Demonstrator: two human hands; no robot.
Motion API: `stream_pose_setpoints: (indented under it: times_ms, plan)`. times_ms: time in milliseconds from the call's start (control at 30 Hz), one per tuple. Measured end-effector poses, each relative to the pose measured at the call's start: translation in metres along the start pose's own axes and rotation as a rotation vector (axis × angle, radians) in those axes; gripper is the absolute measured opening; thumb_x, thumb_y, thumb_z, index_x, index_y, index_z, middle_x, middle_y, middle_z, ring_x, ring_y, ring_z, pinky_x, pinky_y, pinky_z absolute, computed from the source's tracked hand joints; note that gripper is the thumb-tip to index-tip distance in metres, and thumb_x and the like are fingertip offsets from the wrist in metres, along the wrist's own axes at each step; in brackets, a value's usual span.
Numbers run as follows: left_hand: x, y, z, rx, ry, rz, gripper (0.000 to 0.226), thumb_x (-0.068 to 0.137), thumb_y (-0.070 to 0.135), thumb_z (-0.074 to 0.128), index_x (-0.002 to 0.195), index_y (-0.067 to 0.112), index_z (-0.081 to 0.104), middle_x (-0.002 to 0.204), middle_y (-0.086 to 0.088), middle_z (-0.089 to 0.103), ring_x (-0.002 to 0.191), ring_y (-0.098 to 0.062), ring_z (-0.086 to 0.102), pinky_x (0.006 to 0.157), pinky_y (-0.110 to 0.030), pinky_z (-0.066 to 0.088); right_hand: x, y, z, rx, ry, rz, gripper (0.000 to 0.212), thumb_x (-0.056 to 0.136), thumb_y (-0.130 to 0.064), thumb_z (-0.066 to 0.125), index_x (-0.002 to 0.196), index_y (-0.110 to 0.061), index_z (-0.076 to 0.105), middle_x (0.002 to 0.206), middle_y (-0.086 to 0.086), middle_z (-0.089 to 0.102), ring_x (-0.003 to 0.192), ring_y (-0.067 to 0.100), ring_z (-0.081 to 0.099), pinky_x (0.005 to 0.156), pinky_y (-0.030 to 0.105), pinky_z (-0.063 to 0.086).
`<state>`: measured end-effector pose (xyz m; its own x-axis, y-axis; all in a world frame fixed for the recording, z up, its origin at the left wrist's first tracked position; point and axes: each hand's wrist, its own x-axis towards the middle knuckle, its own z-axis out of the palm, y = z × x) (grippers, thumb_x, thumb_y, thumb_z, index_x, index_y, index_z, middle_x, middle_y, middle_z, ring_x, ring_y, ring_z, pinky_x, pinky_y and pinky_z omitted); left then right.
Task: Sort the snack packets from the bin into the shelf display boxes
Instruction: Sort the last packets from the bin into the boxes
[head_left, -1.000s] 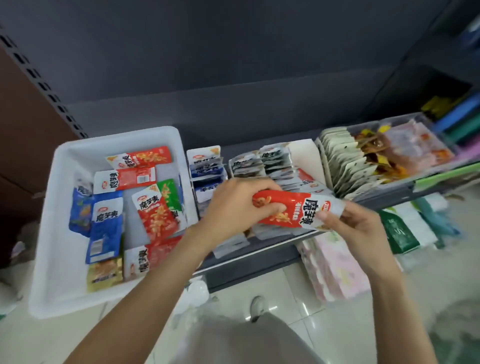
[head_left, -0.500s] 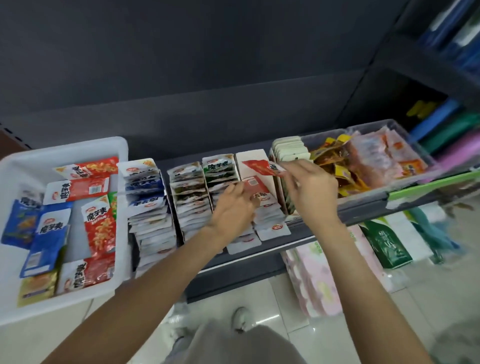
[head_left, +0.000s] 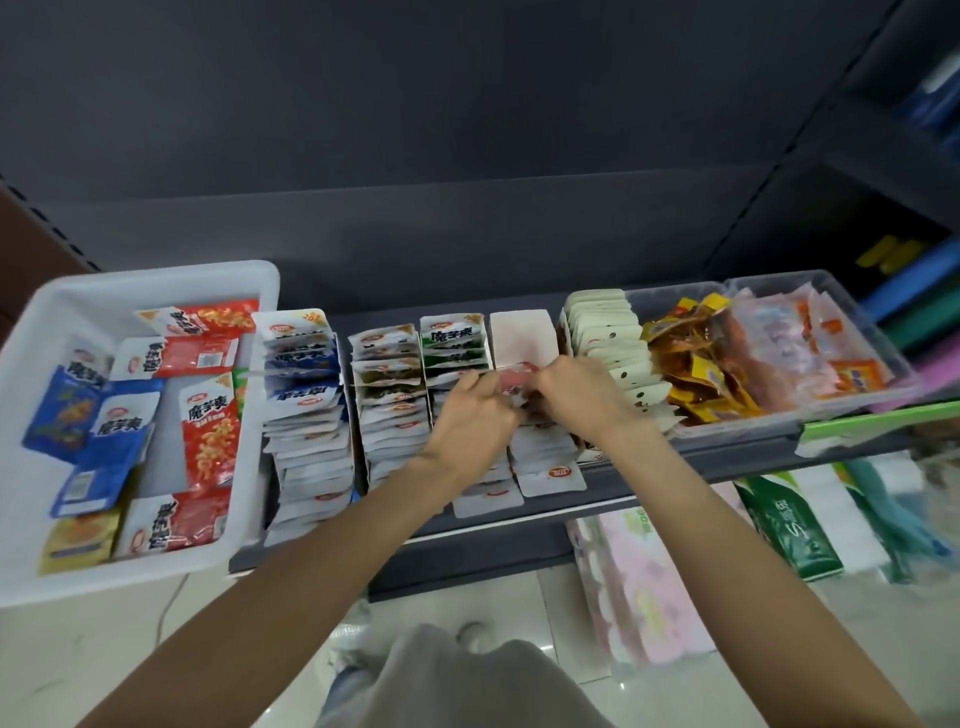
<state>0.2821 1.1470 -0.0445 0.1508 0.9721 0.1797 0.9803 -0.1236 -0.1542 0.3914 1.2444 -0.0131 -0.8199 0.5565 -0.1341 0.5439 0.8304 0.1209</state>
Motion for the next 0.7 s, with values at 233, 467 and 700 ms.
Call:
stream_pose_setpoints:
  times_ms: [233, 467, 700]
  plan:
    - [-0.049, -0.031, -0.031, -0.537, 0.26, -0.169, 0.016, 0.083, 0.036, 0.062, 0.09, 0.029, 0.074, 0.077, 0.014, 0.069, 0.077, -0.008, 0.055, 0.069, -0.024, 0.043, -0.031, -0.014, -0.022, 0.383, 0.234, -0.003, 0.024, 0.095, -0.027, 0.054, 0.116, -0.026, 0.066, 0.107, -0.002, 0.069, 0.091, 0.019, 0.066, 0.074, 0.036, 0.053]
    - [-0.174, -0.113, -0.056, -0.887, 0.48, -0.974, 0.023, 0.086, 0.02, 0.066, 0.107, 0.022, 0.058, 0.082, 0.017, 0.063, 0.071, 0.003, 0.059, 0.06, -0.009, 0.046, -0.017, -0.131, -0.067, 1.189, 0.202, -0.203, 0.025, 0.095, -0.033, 0.052, 0.115, -0.025, 0.065, 0.101, -0.011, 0.072, 0.093, -0.001, 0.066, 0.083, 0.015, 0.05]
    - [-0.267, -0.212, 0.003, -0.493, -0.007, -1.099, 0.039, 0.083, 0.023, 0.069, 0.118, 0.015, 0.057, 0.11, -0.009, 0.063, 0.096, -0.03, 0.059, 0.076, -0.037, 0.047, 0.079, -0.28, -0.054, 0.893, -0.002, -0.419, 0.023, 0.095, -0.015, 0.055, 0.114, -0.017, 0.067, 0.112, -0.002, 0.068, 0.095, 0.005, 0.061, 0.09, 0.023, 0.047]
